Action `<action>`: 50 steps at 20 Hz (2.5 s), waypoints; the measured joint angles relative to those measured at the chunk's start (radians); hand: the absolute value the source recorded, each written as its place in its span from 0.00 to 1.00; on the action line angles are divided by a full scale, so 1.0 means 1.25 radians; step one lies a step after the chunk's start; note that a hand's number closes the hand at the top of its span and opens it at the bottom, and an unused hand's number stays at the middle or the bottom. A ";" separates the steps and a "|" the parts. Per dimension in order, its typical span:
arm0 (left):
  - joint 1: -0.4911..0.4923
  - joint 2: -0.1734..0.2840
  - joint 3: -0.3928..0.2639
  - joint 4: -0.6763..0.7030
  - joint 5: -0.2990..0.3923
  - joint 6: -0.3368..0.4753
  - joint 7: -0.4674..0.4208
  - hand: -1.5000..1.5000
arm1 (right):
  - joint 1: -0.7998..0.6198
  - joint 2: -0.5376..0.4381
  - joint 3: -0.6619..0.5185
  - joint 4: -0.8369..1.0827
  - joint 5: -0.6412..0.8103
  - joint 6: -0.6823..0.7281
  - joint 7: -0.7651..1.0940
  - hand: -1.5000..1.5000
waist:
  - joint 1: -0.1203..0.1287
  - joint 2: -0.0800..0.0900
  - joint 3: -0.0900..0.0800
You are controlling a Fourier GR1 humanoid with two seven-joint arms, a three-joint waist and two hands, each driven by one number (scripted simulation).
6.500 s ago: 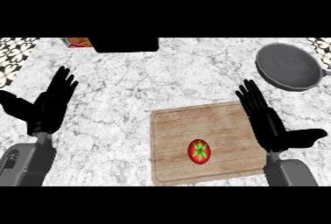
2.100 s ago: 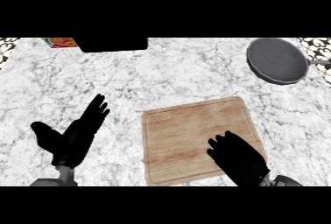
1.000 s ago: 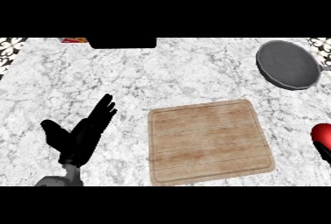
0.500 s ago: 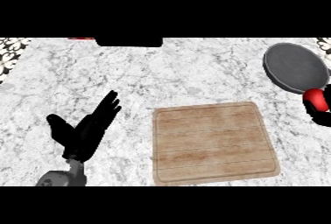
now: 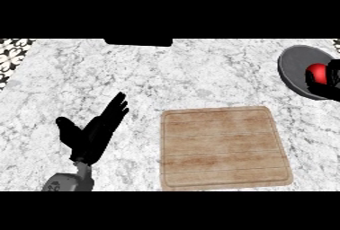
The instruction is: Pick the tomato from the cutting board and place it in the pan
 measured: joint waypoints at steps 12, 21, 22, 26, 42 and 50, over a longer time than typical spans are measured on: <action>-0.010 -0.012 -0.022 -0.009 -0.008 -0.012 0.003 0.50 | -0.147 -0.017 -0.030 0.265 0.046 -0.083 -0.042 0.00 | 0.038 0.018 0.002; -0.036 -0.019 -0.027 -0.002 -0.011 -0.014 0.008 0.50 | -0.184 -0.013 0.017 0.360 0.108 -0.026 0.008 0.00 | 0.053 0.028 0.005; -0.038 -0.021 -0.025 -0.003 -0.010 -0.012 0.008 0.50 | -0.186 -0.012 0.006 0.364 0.096 -0.004 -0.003 0.00 | 0.051 0.027 0.005; -0.040 -0.020 -0.022 -0.005 -0.010 -0.011 0.012 0.50 | -0.201 -0.002 -0.057 0.375 0.029 0.078 -0.036 0.00 | 0.045 0.026 0.007; -0.033 -0.018 -0.007 -0.007 -0.007 -0.007 0.008 0.50 | -0.167 -0.135 -0.121 0.414 -0.041 0.467 -0.006 0.00 | 0.030 0.028 0.009; -0.032 -0.018 -0.002 -0.006 -0.006 -0.004 0.007 0.50 | -0.133 -0.183 -0.119 0.379 -0.048 0.536 0.024 0.00 | 0.018 0.025 0.011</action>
